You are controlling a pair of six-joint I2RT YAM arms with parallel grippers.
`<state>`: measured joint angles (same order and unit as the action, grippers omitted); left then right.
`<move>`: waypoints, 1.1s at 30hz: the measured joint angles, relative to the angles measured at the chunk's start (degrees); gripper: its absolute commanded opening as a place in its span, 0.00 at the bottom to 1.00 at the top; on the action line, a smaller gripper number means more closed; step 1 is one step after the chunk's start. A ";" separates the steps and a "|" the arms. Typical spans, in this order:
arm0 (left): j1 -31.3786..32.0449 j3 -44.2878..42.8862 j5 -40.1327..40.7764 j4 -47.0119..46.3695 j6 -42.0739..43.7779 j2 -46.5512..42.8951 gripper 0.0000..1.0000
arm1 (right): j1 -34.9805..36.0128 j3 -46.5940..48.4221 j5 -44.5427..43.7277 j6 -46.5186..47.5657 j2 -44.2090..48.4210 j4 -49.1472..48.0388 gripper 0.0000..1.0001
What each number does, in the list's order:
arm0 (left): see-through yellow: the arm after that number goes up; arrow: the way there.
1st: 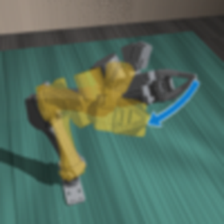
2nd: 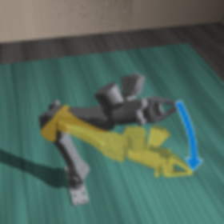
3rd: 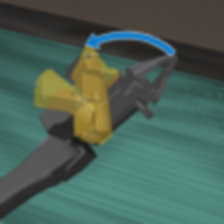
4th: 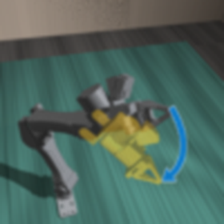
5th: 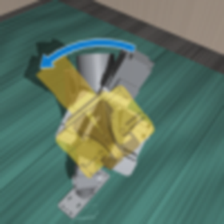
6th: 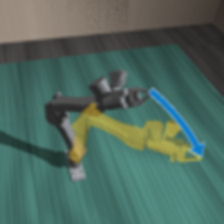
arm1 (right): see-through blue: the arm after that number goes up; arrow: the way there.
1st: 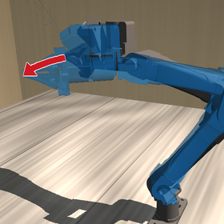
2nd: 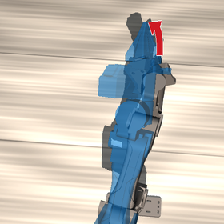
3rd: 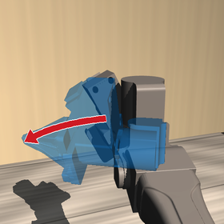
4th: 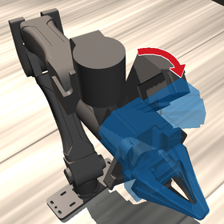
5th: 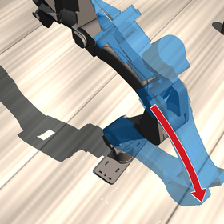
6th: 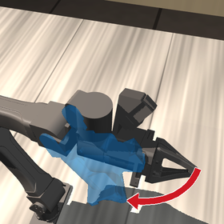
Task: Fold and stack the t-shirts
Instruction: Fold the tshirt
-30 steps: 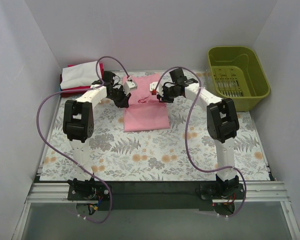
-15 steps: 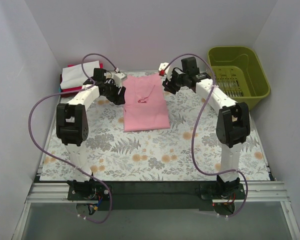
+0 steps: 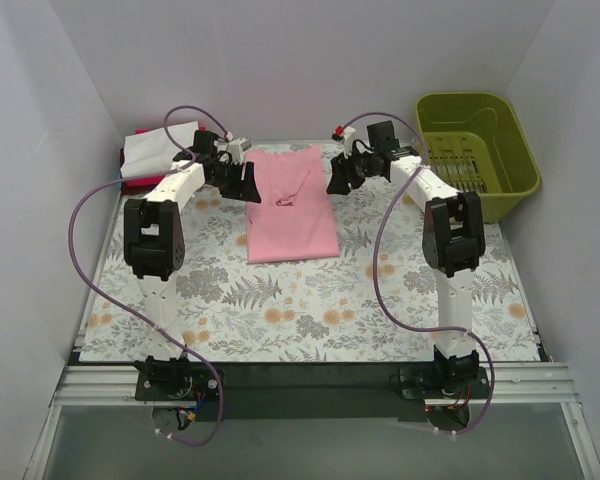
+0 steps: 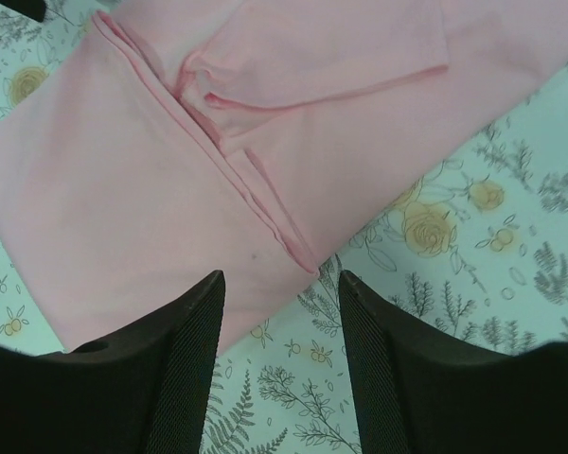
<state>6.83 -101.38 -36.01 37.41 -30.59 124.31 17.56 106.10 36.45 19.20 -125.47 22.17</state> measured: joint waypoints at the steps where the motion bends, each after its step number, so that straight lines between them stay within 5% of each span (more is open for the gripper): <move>1: 0.00 -0.33 0.09 0.46 -1.16 0.59 0.50 | -0.26 0.31 0.20 -0.98 -1.44 0.26 0.61; 25: 0.00 -3.63 3.82 5.49 -6.75 7.30 0.50 | -1.09 2.12 1.27 -5.79 -7.85 1.77 0.61; 33: -0.02 -4.13 3.82 5.60 -6.73 7.65 0.48 | -1.09 2.16 1.88 -6.01 -9.86 1.77 0.50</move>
<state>6.81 -105.51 -32.18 43.00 -37.32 131.96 16.47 108.27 38.33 13.19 -135.33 23.94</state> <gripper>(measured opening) 0.485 0.530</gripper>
